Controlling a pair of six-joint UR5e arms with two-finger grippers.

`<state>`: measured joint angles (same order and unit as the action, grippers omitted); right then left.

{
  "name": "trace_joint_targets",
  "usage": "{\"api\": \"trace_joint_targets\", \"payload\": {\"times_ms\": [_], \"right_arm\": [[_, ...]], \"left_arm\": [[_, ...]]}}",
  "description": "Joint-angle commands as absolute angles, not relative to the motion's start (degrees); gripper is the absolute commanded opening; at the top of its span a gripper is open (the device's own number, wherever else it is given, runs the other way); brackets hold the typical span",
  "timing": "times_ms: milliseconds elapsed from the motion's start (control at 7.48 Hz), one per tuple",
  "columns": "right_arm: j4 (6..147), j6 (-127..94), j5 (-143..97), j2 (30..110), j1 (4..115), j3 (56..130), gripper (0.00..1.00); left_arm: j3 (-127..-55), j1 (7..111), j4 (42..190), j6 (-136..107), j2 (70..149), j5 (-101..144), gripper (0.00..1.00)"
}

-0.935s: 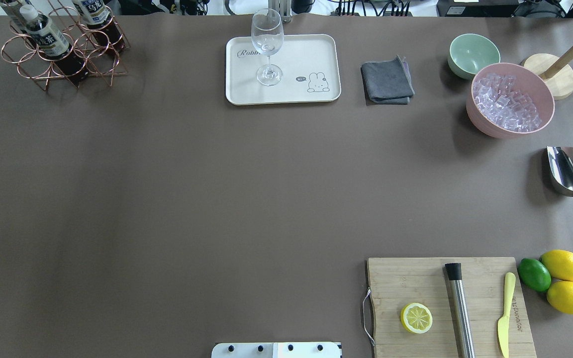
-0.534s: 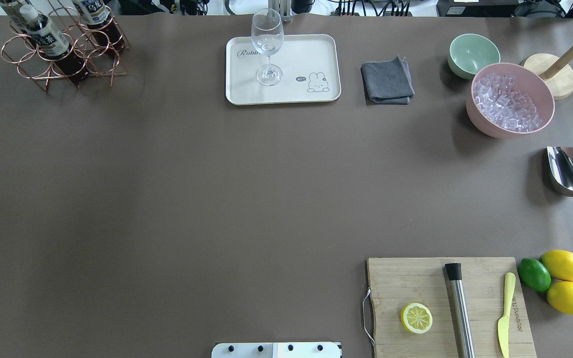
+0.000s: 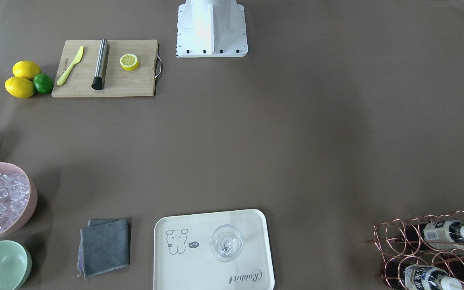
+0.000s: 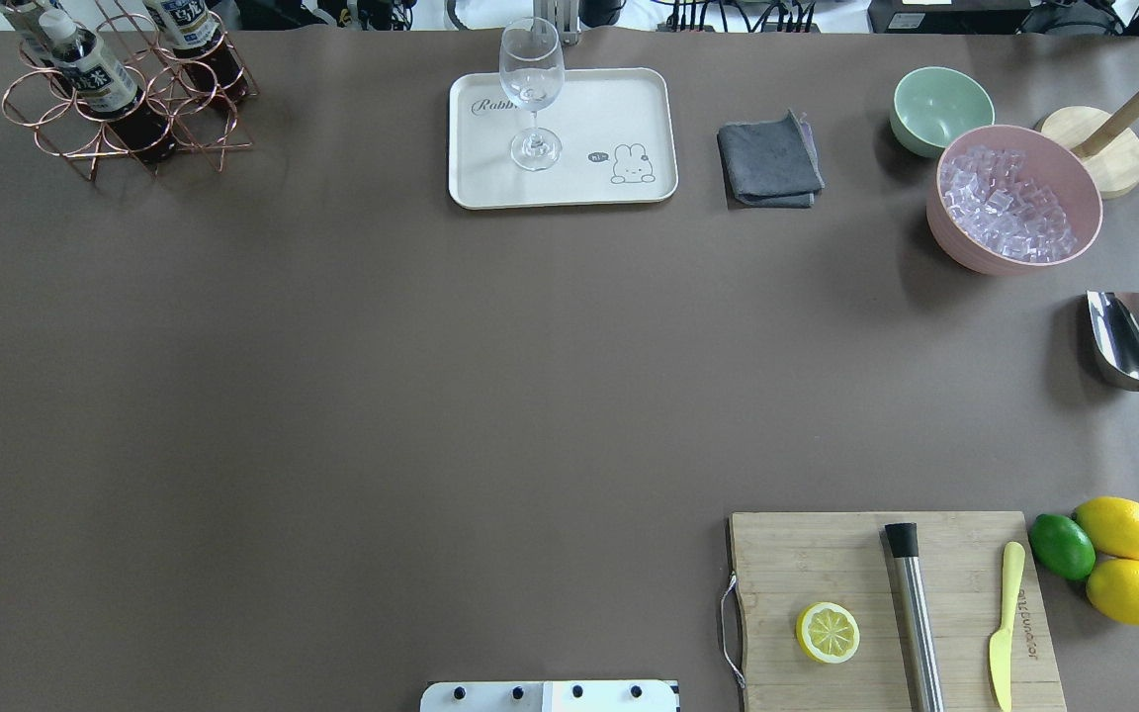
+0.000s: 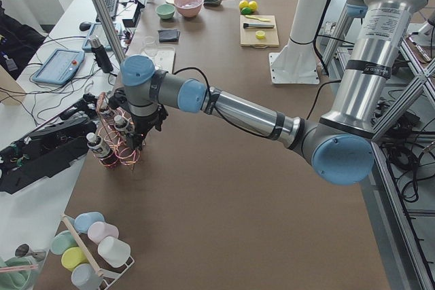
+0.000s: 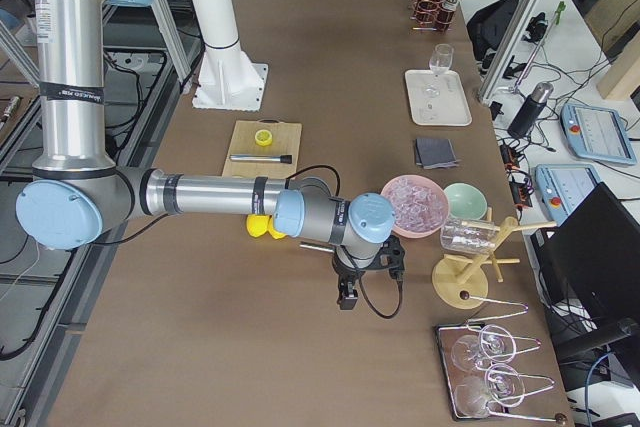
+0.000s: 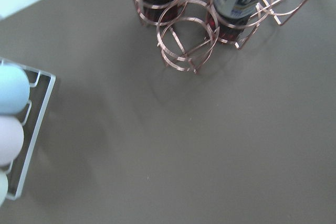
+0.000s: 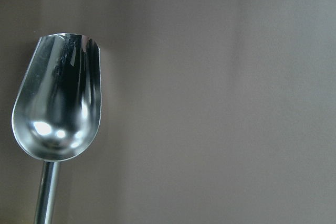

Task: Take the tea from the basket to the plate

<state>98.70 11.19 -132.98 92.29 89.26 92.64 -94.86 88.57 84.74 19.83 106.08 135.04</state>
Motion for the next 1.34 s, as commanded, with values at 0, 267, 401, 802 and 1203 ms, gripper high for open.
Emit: {"api": "trace_joint_targets", "payload": {"times_ms": [0, 267, 401, 802, 1203], "right_arm": [[98.7, 11.16, -132.98, 92.29, 89.21, 92.55, 1.0], [98.7, 11.25, -132.98, 92.29, 89.21, 92.55, 1.0], [98.7, 11.25, -132.98, 92.29, 89.21, 92.55, 1.0], [98.7, 11.16, -132.98, 92.29, 89.3, 92.55, 1.0], [98.7, 11.16, -132.98, 92.29, 89.21, 92.55, 1.0]], "left_arm": [[-93.53, 88.07, 88.99, 36.25, 111.51, 131.6, 0.99], [-88.87, 86.49, 95.18, 37.0, 114.43, 127.8, 0.99], [-88.16, 86.4, 94.84, 43.09, 116.35, 127.71, 0.99], [-71.41, 84.73, 94.48, 58.49, 130.57, 127.79, 0.98], [-64.35, 82.45, 94.13, 55.99, 137.19, 127.79, 0.98]]}}
